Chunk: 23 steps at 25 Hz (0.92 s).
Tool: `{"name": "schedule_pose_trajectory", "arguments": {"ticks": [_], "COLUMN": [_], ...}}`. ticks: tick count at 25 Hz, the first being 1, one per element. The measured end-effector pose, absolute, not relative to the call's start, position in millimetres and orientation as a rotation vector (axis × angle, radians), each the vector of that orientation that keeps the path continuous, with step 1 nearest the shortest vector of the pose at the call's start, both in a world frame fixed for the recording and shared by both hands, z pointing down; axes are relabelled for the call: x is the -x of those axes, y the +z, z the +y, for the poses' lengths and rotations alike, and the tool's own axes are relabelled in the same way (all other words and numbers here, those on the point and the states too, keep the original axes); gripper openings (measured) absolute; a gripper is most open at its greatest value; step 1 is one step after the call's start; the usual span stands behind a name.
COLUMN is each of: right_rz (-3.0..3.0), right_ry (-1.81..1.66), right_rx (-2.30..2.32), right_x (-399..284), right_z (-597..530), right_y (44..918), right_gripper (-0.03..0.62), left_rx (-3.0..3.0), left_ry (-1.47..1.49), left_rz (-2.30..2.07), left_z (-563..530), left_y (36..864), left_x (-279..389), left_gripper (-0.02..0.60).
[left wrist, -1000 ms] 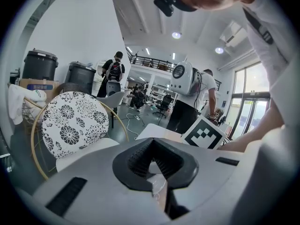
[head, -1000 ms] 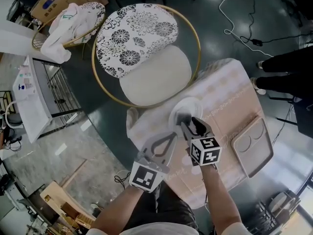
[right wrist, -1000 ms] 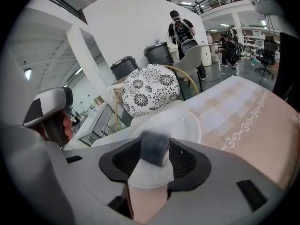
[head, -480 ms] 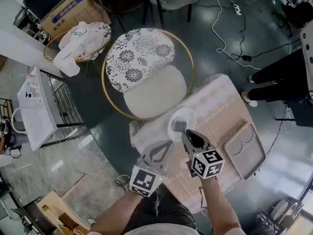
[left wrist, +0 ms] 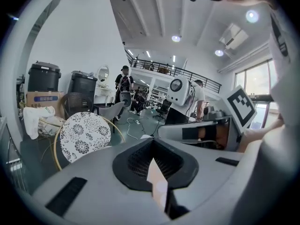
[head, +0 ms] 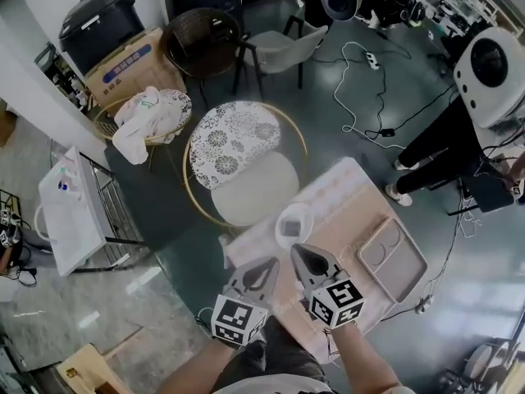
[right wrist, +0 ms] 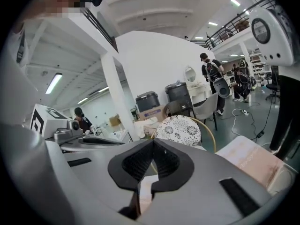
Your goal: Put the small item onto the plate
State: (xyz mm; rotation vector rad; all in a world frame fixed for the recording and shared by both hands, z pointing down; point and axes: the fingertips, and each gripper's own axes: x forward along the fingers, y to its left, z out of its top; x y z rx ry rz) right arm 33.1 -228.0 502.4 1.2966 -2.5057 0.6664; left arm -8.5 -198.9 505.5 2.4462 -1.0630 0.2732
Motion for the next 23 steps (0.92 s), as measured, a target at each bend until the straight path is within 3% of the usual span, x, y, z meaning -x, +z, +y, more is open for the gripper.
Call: {"name": "schedule_pose_trajectory", "arguments": {"ticks": [23], "right_rz": [-2.626], "right_ry": [0.399], "right_rx": [-1.352], "right_x": [7], "right_z": [-87], "right_y": [365], "right_gripper": [0.014], "left_rx": [-2.587], "left_ry": [0.082], "left_rz": [-1.072], "left_z": [-71], "left_y": [373], "left_x": [33], "left_gripper": [0.006]}}
